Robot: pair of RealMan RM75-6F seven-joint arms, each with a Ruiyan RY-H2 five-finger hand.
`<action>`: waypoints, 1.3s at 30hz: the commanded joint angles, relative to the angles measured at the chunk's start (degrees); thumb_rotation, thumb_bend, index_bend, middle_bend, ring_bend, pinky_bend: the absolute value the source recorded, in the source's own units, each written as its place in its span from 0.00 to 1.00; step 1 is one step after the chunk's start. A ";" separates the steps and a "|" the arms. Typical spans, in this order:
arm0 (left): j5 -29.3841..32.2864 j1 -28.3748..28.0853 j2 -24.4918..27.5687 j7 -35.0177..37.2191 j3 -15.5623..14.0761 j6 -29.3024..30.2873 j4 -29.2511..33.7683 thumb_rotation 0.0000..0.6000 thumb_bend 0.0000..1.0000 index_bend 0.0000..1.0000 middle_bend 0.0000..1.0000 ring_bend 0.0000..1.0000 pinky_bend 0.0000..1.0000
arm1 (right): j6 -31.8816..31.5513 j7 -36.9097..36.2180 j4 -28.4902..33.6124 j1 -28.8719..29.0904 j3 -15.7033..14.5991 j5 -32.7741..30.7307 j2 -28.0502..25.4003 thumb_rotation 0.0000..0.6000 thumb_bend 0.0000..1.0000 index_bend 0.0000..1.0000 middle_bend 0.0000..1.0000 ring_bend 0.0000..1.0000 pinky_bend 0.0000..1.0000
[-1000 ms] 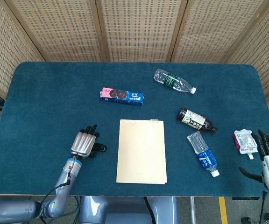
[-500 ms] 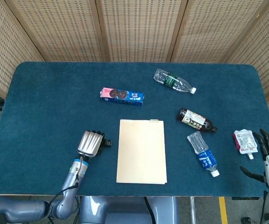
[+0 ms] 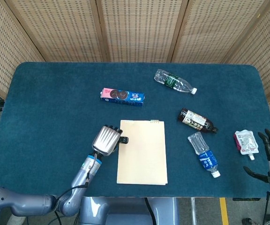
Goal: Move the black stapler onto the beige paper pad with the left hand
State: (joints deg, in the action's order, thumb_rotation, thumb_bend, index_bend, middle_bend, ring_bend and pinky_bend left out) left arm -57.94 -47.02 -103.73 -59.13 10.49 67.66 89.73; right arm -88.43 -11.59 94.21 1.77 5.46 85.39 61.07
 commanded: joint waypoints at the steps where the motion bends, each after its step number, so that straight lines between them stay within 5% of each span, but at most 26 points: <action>1: 0.27 -1.72 -1.49 -2.00 0.84 -0.55 0.22 1.00 0.60 0.78 0.51 0.51 0.58 | 0.17 -0.78 -0.22 -0.01 0.09 -0.22 -0.14 1.00 0.09 0.09 0.00 0.00 0.00; 10: 2.70 -6.95 -9.24 -8.00 1.50 -2.13 -3.08 1.00 0.58 0.76 0.50 0.50 0.56 | 0.43 -4.57 -1.07 -0.26 0.65 -1.37 -0.89 1.00 0.09 0.09 0.00 0.00 0.00; 20: 3.69 -8.70 -14.07 -9.81 0.37 -2.17 -7.84 1.00 0.55 0.60 0.34 0.38 0.42 | 0.39 -6.45 -1.69 -0.33 0.84 -1.21 -1.14 1.00 0.09 0.09 0.00 0.00 0.00; 23: 3.62 -8.76 -14.45 -9.76 0.06 -2.16 -8.43 1.00 0.49 0.51 0.25 0.30 0.32 | 0.36 -6.35 -1.66 -0.32 0.78 -1.00 -1.08 1.00 0.09 0.09 0.00 0.00 0.00; 27: 2.39 -8.66 -14.69 -9.79 -0.44 -1.09 -8.97 1.00 0.41 0.28 0.02 0.06 0.09 | 0.33 -5.95 -1.66 -0.31 0.69 -0.80 -0.92 1.00 0.09 0.09 0.00 0.00 0.00; 29: 1.27 -8.49 -14.49 -9.13 -0.44 -0.40 -8.81 1.00 0.38 0.19 0.00 0.01 0.02 | 0.27 -5.61 -1.47 -0.28 0.63 -0.58 -0.86 1.00 0.09 0.09 0.00 0.00 0.00; 33: -0.35 -8.16 -14.08 -7.39 -0.18 0.28 -8.17 1.00 0.35 0.06 0.00 0.00 0.00 | 0.20 -5.04 -1.35 -0.28 0.56 -0.42 -0.77 1.00 0.09 0.09 0.00 0.00 0.00; 39: -3.29 -7.01 -12.10 -5.09 -0.67 1.98 -5.45 1.00 0.35 0.03 0.00 0.00 0.00 | -0.18 -4.49 -1.27 -0.38 0.48 -0.06 -0.74 1.00 0.09 0.09 0.00 0.00 0.00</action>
State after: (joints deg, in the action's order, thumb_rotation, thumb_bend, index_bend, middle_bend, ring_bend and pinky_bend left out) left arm -60.53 -54.47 -116.45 -64.83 10.09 69.09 83.56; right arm -88.59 -16.09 92.93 1.40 5.94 85.31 60.33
